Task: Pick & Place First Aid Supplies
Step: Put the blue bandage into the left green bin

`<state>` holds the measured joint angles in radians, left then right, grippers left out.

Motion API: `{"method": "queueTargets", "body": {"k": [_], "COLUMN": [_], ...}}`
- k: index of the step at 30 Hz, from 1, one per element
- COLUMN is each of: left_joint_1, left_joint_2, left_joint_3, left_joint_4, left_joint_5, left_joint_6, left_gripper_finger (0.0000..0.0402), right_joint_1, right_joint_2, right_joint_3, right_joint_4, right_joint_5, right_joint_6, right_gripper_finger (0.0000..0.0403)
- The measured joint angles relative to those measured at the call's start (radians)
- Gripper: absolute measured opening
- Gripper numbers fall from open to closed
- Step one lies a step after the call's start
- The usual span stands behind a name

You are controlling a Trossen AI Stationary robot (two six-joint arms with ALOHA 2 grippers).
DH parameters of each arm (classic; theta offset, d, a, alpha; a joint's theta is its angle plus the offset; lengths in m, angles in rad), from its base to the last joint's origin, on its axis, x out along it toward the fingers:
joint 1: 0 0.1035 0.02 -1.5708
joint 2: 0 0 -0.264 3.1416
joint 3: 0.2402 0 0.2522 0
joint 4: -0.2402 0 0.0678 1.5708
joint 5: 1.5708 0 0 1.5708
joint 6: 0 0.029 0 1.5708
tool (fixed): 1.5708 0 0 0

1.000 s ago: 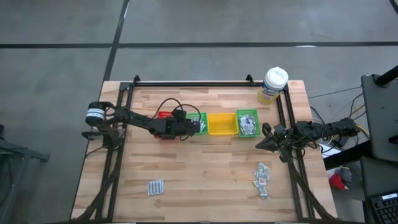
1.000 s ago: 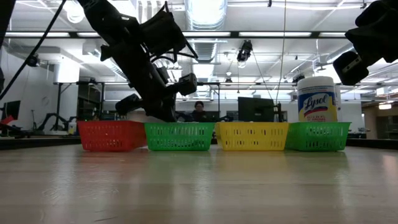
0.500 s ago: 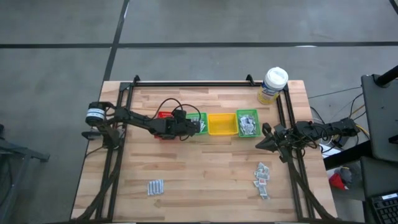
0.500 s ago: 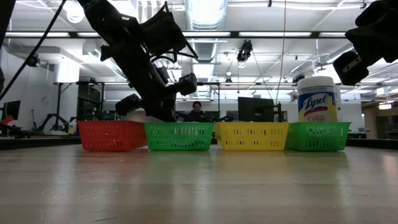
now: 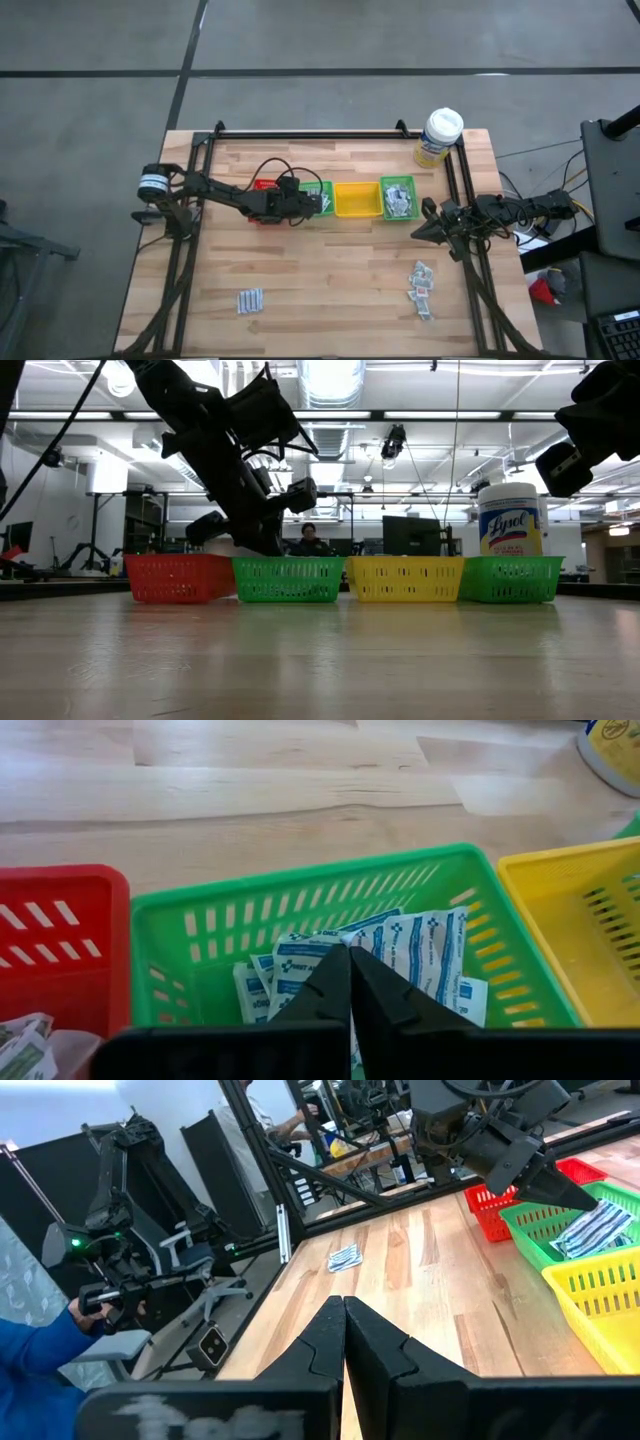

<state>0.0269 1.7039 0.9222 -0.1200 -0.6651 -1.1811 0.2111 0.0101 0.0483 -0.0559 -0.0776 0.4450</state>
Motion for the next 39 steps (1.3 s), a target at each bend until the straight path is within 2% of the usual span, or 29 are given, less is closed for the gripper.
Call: {"method": "queueTargets", "body": {"k": [3,11,19,25,30,35,39], "left_joint_1": [0.0,0.0,-0.003,-0.044,-0.126,-0.238,-0.341], "left_joint_2": [0.0,-0.003,-0.092,-0.198,-0.265,-0.292,-0.289], "left_joint_3": [0.0,0.0,0.004,0.013,0.013,0.013,0.013], "left_joint_4": [0.0,0.0,-0.002,0.0,-0.004,-0.061,-0.115], "left_joint_5": [0.0,-0.001,0.01,0.172,0.333,0.461,0.474], "left_joint_6": [0.001,0.008,0.187,0.378,0.459,0.386,0.241], "left_gripper_finger": [0.002,0.0099,0.0116,0.0116,0.0116,0.0116,0.0116], "right_joint_1": [0.0,0.0,0.0,0.0,0.0,0.0,0.0], "right_joint_2": [0.0,0.0,0.0,0.0,0.0,0.0,0.0], "right_joint_3": [0.0,0.0,0.0,0.0,0.0,0.0,0.0], "right_joint_4": [0.0,0.0,0.0,0.0,0.0,0.0,0.0], "right_joint_5": [0.0,0.0,0.0,-0.001,-0.001,-0.001,0.0], "right_joint_6": [0.0,0.0,0.0,0.0,0.0,0.0,0.0], "right_gripper_finger": [0.0008,0.0008,0.0008,0.0008,0.0008,0.0008,0.0008]}}
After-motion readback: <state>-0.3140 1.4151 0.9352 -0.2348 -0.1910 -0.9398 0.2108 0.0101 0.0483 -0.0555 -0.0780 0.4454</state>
